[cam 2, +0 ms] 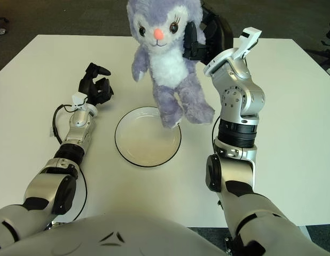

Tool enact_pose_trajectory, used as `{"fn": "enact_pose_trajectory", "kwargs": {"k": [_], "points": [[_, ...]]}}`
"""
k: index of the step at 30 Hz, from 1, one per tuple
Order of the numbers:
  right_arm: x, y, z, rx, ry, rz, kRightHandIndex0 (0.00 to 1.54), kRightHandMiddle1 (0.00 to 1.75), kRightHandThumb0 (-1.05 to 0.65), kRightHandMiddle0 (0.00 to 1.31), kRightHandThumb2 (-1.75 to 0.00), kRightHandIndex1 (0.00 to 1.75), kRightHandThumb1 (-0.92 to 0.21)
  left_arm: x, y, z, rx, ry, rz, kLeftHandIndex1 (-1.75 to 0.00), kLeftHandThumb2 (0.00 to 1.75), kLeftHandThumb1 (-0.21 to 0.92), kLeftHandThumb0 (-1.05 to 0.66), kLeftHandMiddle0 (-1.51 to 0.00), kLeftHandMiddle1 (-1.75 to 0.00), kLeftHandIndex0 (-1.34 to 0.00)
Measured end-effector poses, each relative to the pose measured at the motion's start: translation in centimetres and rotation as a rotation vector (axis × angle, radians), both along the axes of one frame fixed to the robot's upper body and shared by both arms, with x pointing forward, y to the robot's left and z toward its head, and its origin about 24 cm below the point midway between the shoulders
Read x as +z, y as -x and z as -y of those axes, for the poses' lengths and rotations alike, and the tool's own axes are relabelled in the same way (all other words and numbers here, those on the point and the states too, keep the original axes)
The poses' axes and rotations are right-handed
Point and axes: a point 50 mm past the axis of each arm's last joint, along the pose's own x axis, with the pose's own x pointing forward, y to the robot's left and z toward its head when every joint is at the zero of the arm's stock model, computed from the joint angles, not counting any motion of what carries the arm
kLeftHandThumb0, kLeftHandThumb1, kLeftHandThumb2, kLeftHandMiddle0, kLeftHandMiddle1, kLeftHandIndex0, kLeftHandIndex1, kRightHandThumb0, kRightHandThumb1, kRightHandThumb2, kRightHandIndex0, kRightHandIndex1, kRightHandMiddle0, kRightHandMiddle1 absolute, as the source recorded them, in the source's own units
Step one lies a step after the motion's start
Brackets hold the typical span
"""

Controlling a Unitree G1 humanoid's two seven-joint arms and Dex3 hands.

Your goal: Put the doll into the plate.

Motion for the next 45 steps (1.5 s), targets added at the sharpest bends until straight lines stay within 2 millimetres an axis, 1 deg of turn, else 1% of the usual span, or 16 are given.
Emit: {"fn": "enact_pose_trajectory", "kwargs": {"k": [9, 15, 24, 31, 45], "points": [[-1.3, 0.2, -0.4, -0.053, -0.009, -0.076, 0.76, 1.75, 0.55, 0.93, -1.54, 1.75, -0.13, 0.0, 0.0, 0.0, 0.0, 0.002, 0.002, -1.75, 0.84, 0.69, -0.38, -0.92, -1.75, -0.33], [-1.7, 0.4, -0.3, -0.069, -0.003, -0.1, 0.74, 1.75, 0.53, 0.92, -1.51, 1.75, -0.16, 0.0, 0.0, 0.0, 0.001, 0.002, 0.001, -1.75, 0.84, 0.69, -0.38, -0.92, -1.75, -0.34], [-2.2, 0.5, -0.9, -0.057, -0.027, -0.116, 0.71, 1.75, 0.51, 0.88, -1.46, 1.75, -0.19, 0.0, 0.0, -0.1, 0.002, 0.0, 0.001, -1.75, 0.85, 0.68, -0.38, -0.92, -1.75, -0.34], [-2.8, 0.6, -1.3, -0.048, -0.055, -0.137, 0.7, 1.75, 0.51, 0.88, -1.46, 1.75, -0.2, 0.0, 0.0, -0.1, 0.001, 0.0, 0.0, -1.75, 0.85, 0.68, -0.38, -0.93, -1.75, -0.34], [-4.2, 0.3, -1.3, -0.044, -0.083, -0.154, 0.69, 1.75, 0.51, 0.88, -1.45, 1.75, -0.21, 0.0, -0.1, 0.0, 0.0, -0.001, -0.009, -1.75, 0.86, 0.68, -0.38, -0.93, -1.75, -0.34]]}}
